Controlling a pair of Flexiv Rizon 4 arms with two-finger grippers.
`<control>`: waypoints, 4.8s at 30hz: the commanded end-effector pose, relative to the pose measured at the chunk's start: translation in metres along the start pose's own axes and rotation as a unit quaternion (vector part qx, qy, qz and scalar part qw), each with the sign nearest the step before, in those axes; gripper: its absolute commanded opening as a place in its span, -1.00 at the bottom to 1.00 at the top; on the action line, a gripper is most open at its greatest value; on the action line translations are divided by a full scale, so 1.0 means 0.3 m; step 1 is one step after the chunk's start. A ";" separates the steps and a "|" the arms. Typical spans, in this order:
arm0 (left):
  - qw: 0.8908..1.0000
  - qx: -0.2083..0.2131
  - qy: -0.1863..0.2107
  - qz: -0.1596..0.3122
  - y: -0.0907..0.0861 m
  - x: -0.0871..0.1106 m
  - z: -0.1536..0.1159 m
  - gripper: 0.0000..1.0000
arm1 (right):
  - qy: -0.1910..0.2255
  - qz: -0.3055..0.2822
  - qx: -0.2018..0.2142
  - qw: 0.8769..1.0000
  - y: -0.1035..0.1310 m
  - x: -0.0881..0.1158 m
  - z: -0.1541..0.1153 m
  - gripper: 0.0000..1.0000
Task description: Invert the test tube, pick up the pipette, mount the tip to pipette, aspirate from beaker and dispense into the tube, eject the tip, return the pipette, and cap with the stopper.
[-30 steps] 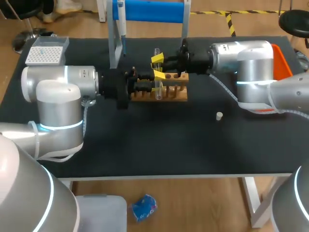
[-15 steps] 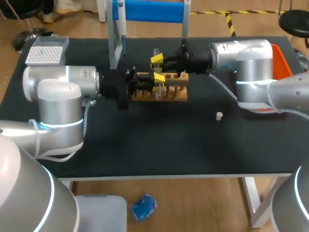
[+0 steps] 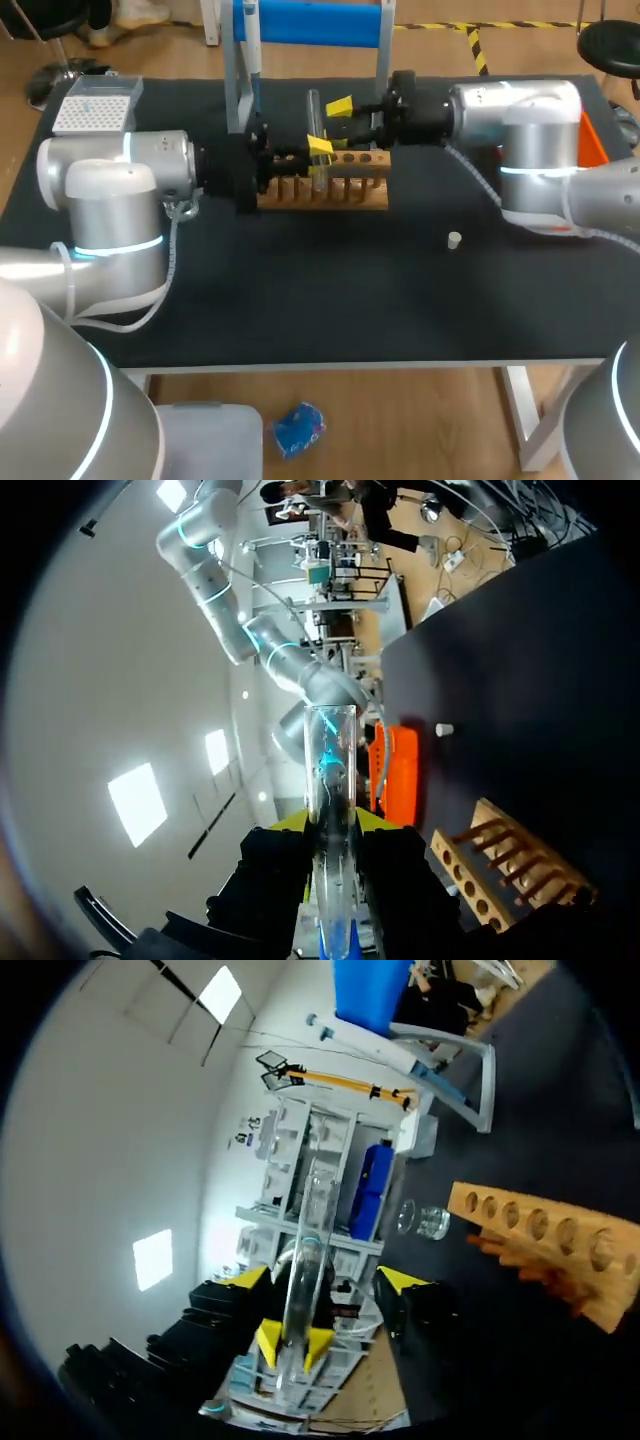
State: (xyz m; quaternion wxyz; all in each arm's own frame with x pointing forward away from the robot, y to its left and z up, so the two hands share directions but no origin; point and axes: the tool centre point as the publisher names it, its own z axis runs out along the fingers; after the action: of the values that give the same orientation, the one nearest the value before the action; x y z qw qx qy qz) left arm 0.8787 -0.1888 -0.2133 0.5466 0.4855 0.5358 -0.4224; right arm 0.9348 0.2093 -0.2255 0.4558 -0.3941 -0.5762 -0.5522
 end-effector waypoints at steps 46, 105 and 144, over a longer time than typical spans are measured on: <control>0.861 0.062 0.042 -0.504 0.017 -0.153 -0.023 -1.00 | -0.209 -0.557 0.133 0.793 -0.093 0.053 -0.315 1.00; 0.736 0.056 0.061 -0.672 0.343 -0.017 0.140 -1.00 | -0.154 -0.642 0.215 0.720 0.015 -0.290 -0.415 1.00; 0.721 0.037 0.055 -0.690 0.375 0.093 0.167 -1.00 | -0.154 -0.642 0.215 0.720 0.015 -0.290 -0.415 1.00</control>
State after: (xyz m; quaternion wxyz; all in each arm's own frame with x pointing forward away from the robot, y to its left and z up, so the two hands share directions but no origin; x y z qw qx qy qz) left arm 0.9968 -0.2155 -0.2315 0.0566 0.0223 0.7369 -0.6733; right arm 0.9729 0.0901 -0.3106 -0.0317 0.0981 -0.8563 -0.5061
